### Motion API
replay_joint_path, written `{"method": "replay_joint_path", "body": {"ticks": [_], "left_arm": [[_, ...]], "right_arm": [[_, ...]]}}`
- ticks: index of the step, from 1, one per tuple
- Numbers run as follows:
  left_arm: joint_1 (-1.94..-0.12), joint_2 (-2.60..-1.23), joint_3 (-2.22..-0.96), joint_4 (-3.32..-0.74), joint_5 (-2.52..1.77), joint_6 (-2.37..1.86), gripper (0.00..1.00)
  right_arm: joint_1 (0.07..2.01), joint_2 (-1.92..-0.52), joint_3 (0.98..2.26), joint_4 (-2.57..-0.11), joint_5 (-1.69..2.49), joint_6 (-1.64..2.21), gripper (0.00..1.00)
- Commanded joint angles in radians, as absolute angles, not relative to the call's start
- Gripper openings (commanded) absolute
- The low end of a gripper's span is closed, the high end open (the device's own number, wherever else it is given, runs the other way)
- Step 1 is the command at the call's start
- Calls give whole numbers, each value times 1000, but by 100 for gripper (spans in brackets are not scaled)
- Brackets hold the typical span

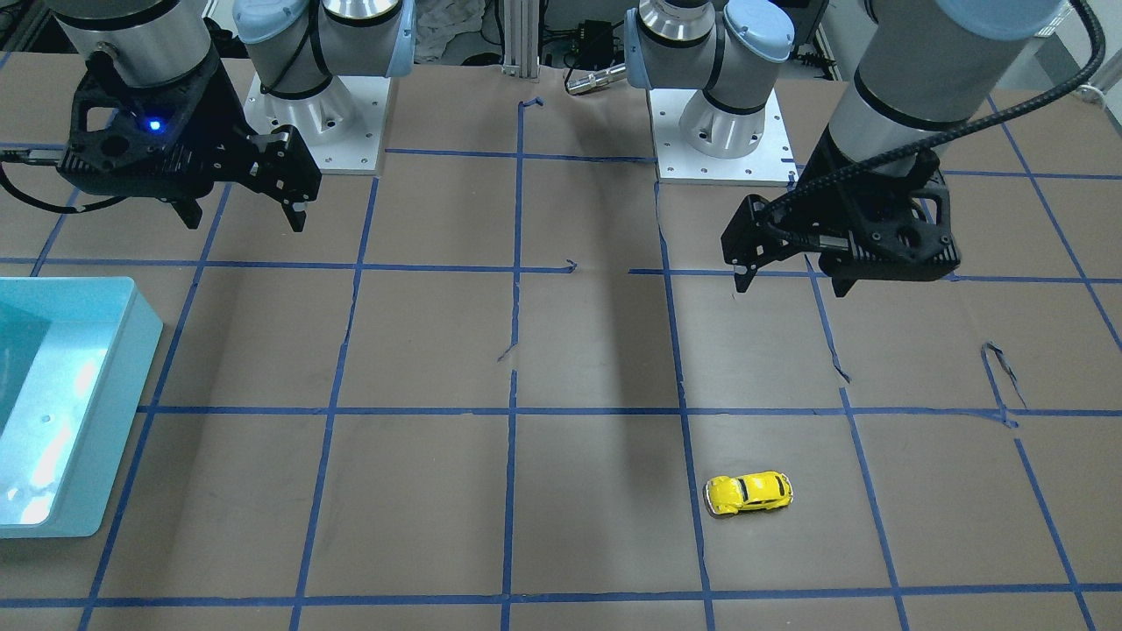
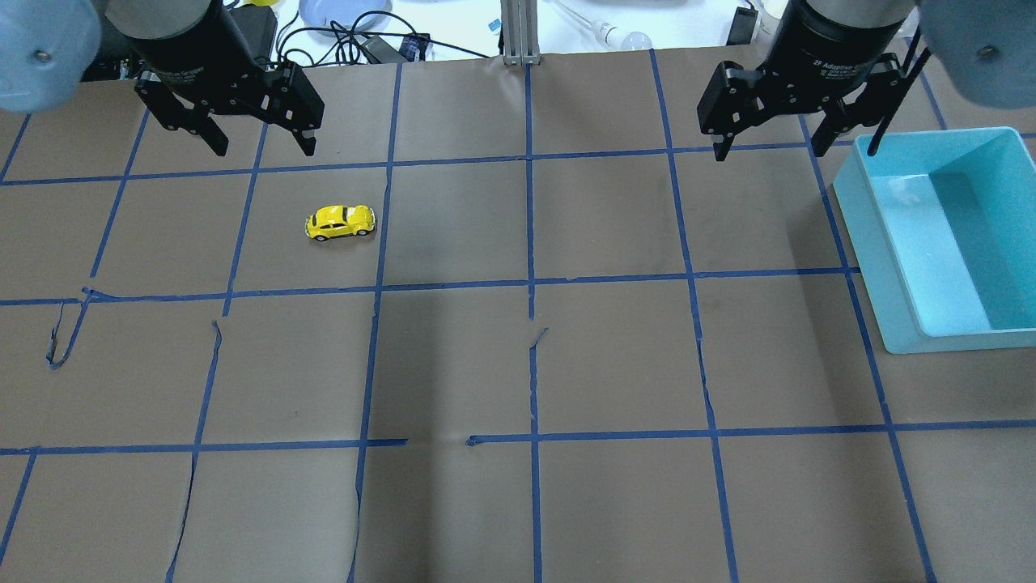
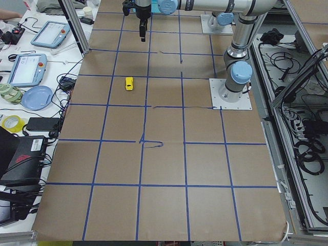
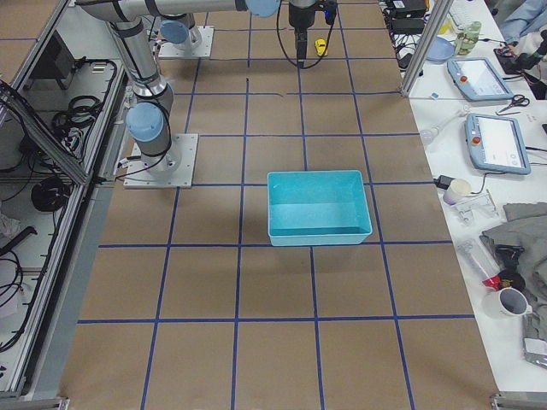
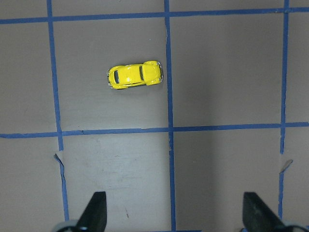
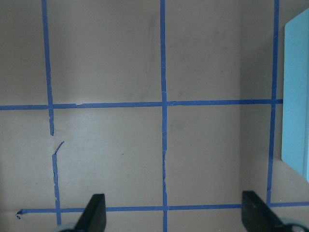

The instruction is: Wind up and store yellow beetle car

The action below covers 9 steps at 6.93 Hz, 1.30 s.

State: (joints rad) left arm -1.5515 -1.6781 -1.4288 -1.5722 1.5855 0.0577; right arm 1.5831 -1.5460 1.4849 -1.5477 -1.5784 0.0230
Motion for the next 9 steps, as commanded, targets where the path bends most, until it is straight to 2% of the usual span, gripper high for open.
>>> {"method": "replay_joint_path", "body": {"ticks": [1, 9], "left_arm": [[-1552, -1678, -1433, -1574, 1582, 58, 100], [-1552, -1677, -1456, -1591, 1580, 52, 100]], "right_arm": [[1583, -1546, 1485, -1548, -1578, 23, 100], [1583, -1546, 1485, -1548, -1578, 23, 100]]}}
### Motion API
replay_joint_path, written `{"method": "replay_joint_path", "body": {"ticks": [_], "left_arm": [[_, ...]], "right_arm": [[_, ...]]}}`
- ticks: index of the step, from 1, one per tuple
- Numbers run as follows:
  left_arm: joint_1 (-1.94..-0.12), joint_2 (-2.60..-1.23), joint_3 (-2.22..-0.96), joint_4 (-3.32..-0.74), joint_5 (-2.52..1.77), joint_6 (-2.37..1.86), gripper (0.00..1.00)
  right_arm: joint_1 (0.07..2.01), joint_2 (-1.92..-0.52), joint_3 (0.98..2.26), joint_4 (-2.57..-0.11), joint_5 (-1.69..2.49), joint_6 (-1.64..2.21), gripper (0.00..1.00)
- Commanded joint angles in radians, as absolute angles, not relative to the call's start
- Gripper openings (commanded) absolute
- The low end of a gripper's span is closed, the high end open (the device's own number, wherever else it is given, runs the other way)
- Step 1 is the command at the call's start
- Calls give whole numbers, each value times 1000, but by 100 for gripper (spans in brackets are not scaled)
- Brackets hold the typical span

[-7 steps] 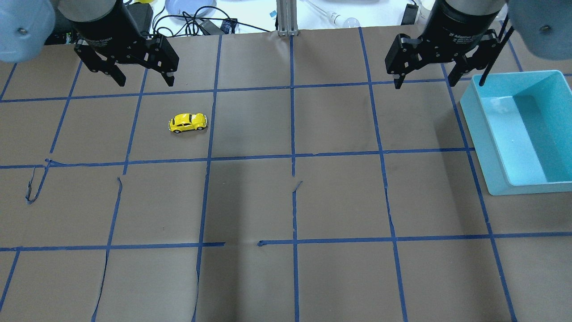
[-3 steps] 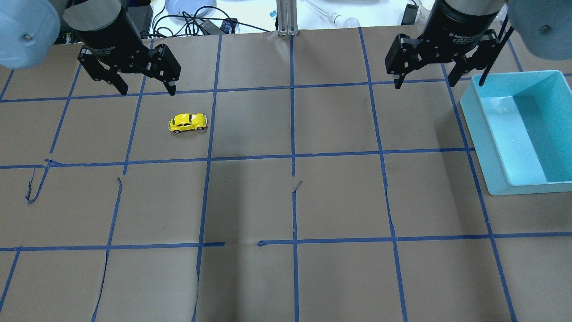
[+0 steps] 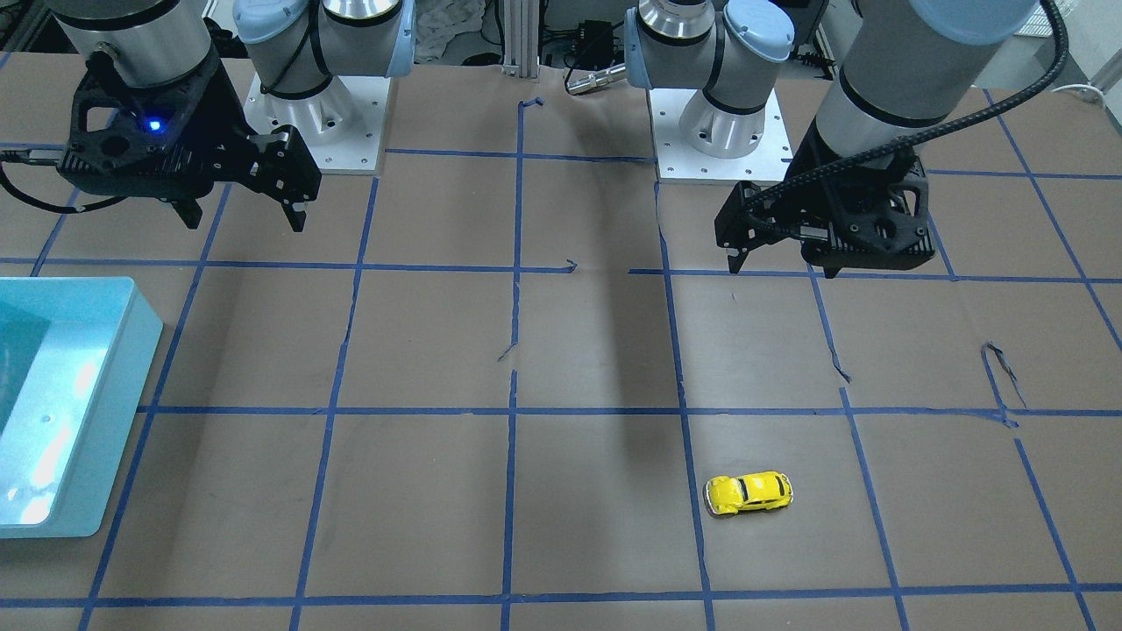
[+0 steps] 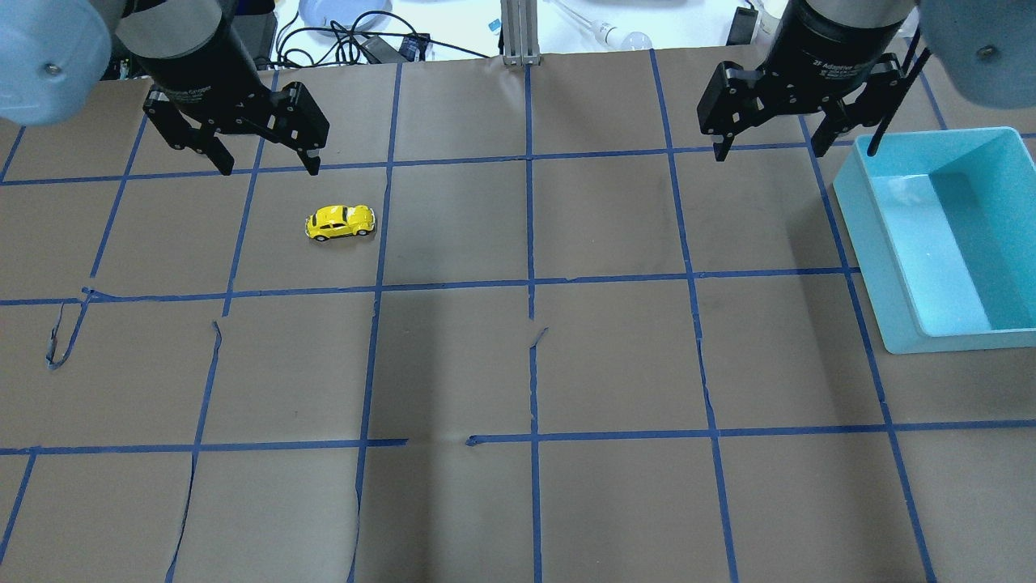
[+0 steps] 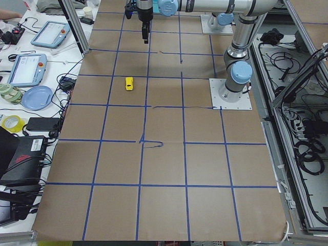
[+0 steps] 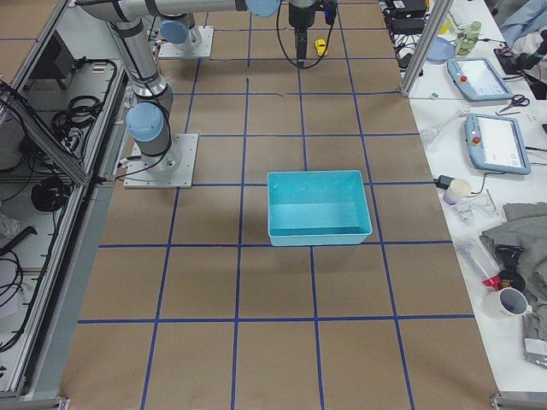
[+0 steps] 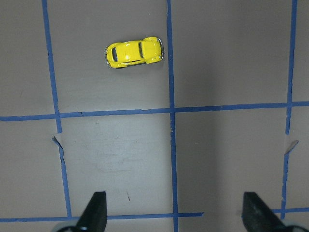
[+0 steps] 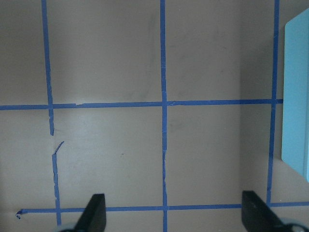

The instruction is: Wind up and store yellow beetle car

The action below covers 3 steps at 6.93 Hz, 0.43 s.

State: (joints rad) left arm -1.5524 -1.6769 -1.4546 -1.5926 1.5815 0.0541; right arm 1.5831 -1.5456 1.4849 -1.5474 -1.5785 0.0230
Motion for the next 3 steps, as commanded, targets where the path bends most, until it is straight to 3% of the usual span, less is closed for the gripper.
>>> {"method": "replay_joint_path", "body": {"ticks": [1, 3], "left_arm": [[-1552, -1677, -1457, -1591, 1583, 57, 100], [-1552, -1677, -1456, -1592, 1585, 46, 100]], "right_arm": [[1583, -1546, 1485, -1548, -1578, 23, 100], [1583, -1546, 1485, -1546, -1578, 23, 100]]}}
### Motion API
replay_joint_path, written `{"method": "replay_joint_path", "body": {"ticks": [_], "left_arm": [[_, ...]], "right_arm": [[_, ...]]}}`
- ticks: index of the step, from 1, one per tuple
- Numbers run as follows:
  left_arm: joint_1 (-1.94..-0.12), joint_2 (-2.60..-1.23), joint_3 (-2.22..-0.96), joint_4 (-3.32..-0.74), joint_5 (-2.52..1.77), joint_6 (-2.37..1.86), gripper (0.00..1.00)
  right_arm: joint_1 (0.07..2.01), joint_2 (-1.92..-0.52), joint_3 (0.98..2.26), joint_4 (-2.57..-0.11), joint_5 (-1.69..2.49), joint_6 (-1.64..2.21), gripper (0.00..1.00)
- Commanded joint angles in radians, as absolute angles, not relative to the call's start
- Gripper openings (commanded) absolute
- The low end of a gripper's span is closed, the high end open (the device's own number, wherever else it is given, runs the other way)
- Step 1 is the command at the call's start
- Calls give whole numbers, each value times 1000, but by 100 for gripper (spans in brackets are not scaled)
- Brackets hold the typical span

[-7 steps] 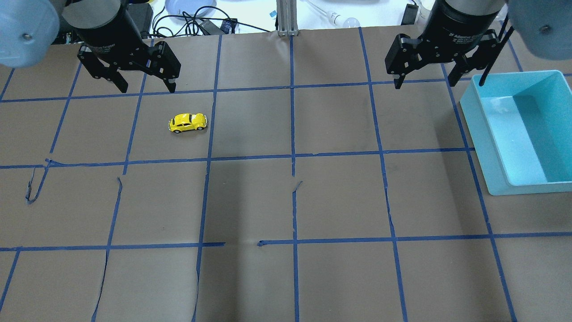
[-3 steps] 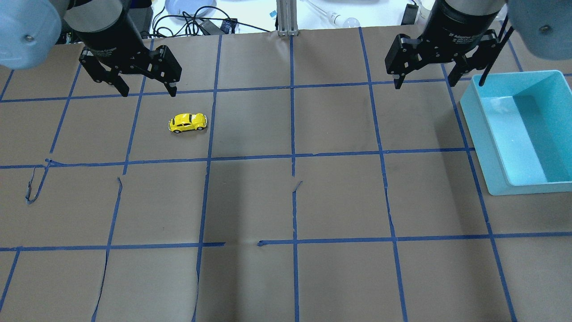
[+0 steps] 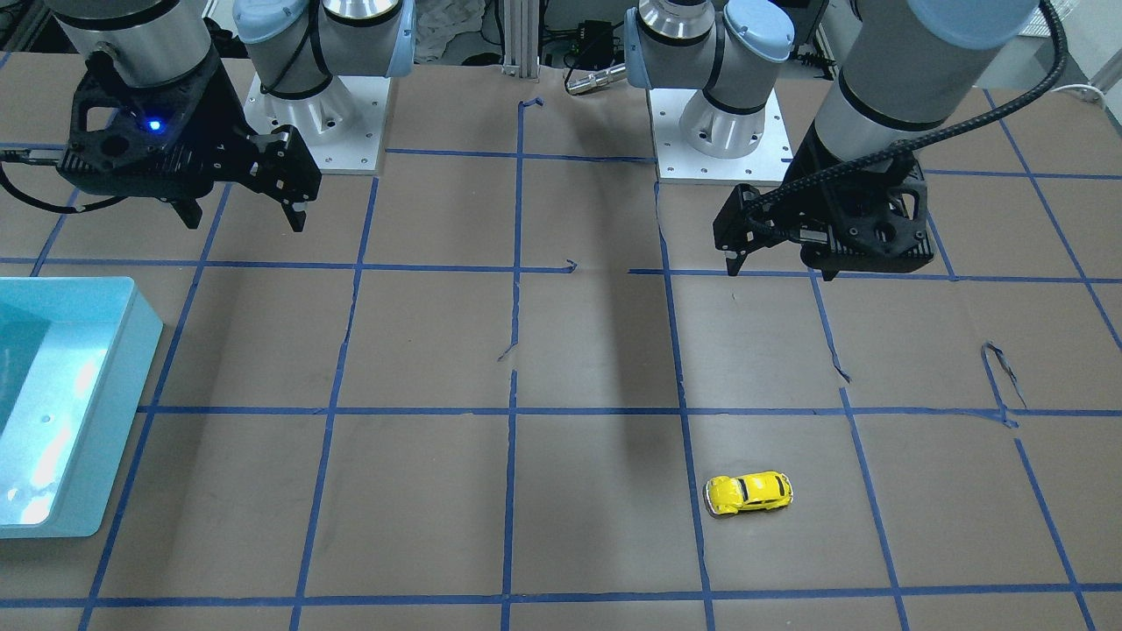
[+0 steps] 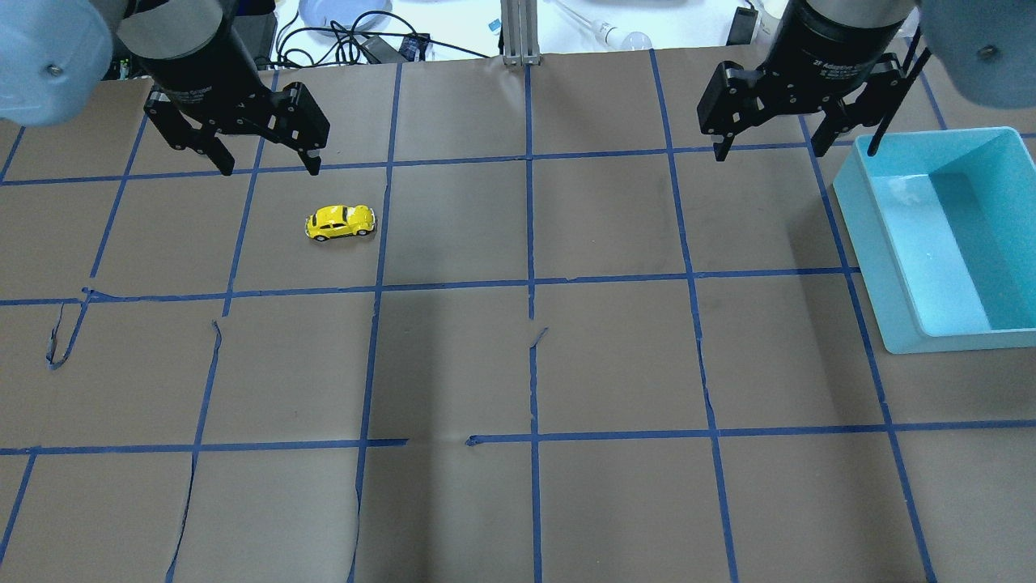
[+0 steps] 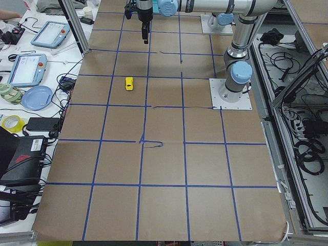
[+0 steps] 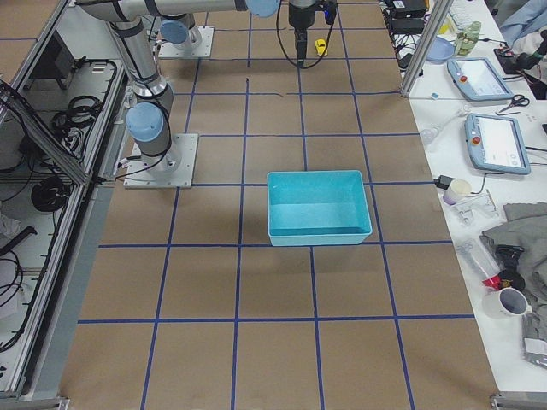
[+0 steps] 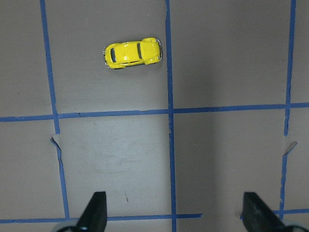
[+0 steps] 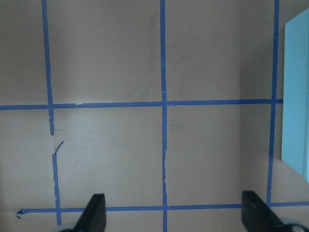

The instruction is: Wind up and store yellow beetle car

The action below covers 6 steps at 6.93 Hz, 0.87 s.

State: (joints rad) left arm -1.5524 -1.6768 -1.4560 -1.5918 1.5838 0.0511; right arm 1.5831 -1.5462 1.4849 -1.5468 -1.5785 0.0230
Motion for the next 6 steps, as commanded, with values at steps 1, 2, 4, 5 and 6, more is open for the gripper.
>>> {"method": "replay_joint_path", "body": {"ticks": [1, 2, 4, 5, 6], "left_arm": [[-1549, -1677, -1456, -1592, 1583, 48, 100], [-1540, -1675, -1457, -1595, 1582, 46, 100], [-1537, -1678, -1457, -1594, 1580, 46, 100], [-1537, -1678, -1457, -1594, 1580, 57, 100], [-1536, -1681, -1457, -1591, 1583, 58, 100]], "right_arm": [[1583, -1546, 1485, -1546, -1578, 23, 100], [1583, -1546, 1485, -1546, -1578, 23, 100], [1583, -1545, 1485, -1546, -1578, 23, 100], [1583, -1546, 1485, -1546, -1578, 23, 100], [1583, -1546, 1485, -1546, -1578, 23, 100]]}}
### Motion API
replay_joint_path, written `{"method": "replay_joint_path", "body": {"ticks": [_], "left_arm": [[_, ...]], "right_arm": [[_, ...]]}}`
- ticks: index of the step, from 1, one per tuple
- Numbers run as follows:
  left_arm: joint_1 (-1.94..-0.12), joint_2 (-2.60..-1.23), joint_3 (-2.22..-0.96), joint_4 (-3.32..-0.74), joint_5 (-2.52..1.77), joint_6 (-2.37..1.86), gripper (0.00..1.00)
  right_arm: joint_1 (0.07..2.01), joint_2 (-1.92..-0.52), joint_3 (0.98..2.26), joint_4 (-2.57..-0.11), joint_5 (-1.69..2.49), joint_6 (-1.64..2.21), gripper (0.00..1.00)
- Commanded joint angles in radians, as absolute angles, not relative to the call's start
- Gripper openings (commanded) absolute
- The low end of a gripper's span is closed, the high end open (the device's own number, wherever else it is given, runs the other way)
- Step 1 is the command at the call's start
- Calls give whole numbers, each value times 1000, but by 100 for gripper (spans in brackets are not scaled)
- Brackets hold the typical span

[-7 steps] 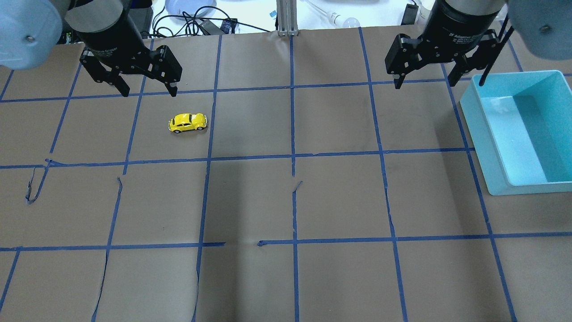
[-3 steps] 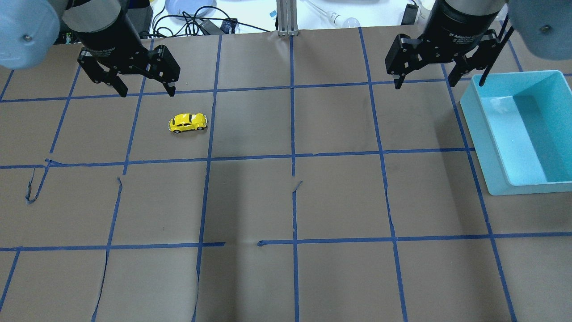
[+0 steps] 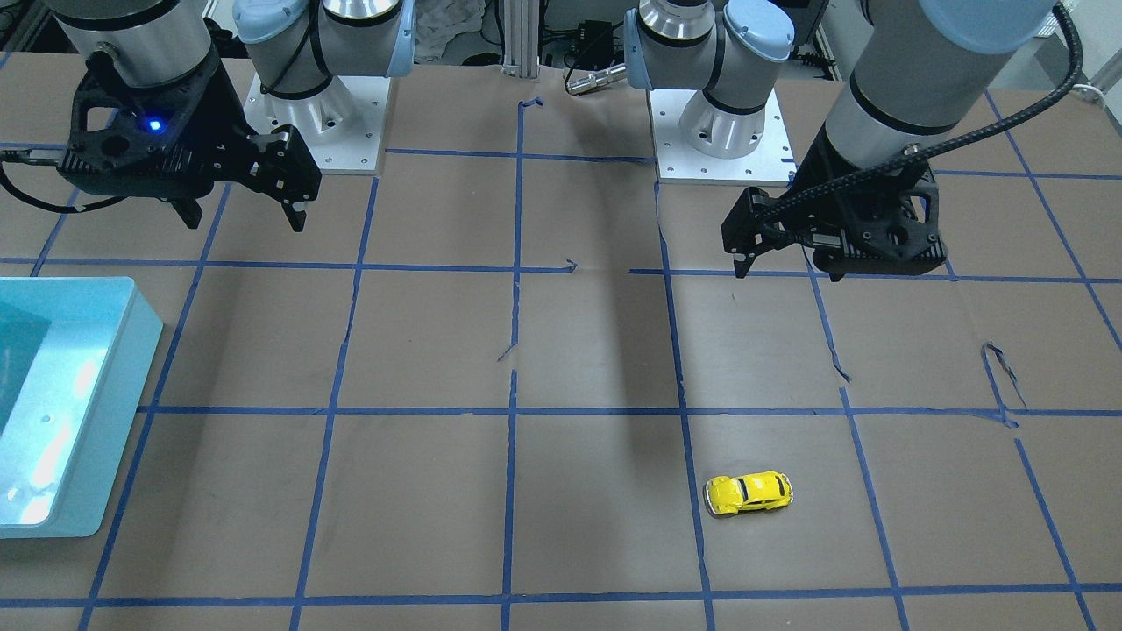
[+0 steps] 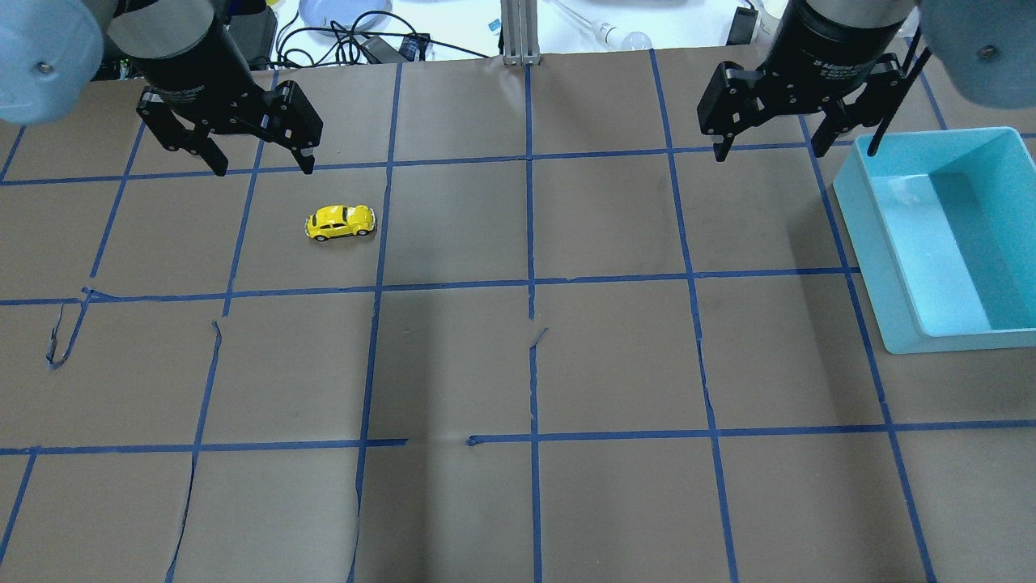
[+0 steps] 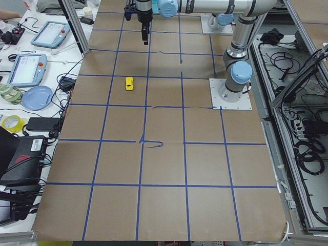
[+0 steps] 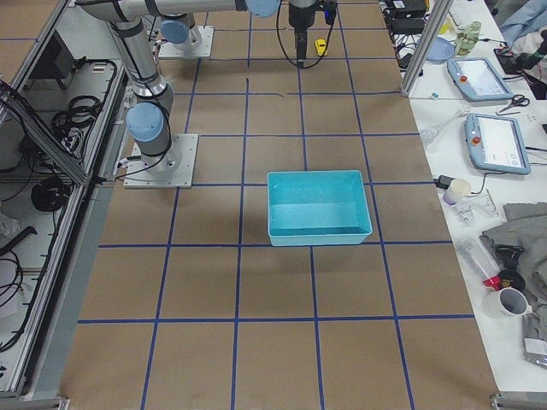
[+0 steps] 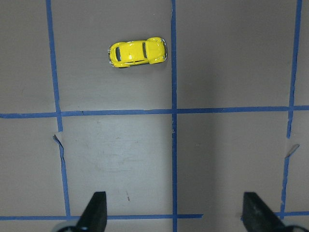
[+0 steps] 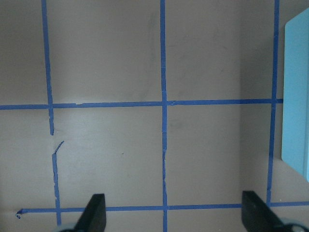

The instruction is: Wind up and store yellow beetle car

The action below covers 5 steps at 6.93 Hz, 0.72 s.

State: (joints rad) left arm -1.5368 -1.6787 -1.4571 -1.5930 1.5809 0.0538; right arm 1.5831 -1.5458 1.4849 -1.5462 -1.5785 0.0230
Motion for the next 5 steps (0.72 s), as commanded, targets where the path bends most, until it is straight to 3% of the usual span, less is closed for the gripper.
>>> {"method": "replay_joint_path", "body": {"ticks": [1, 5], "left_arm": [[-1536, -1681, -1456, -1589, 1583, 58, 100], [-1534, -1686, -1457, -1591, 1592, 58, 100]], "right_arm": [[1583, -1546, 1485, -1546, -1578, 23, 100], [1583, -1546, 1485, -1546, -1578, 23, 100]]}}
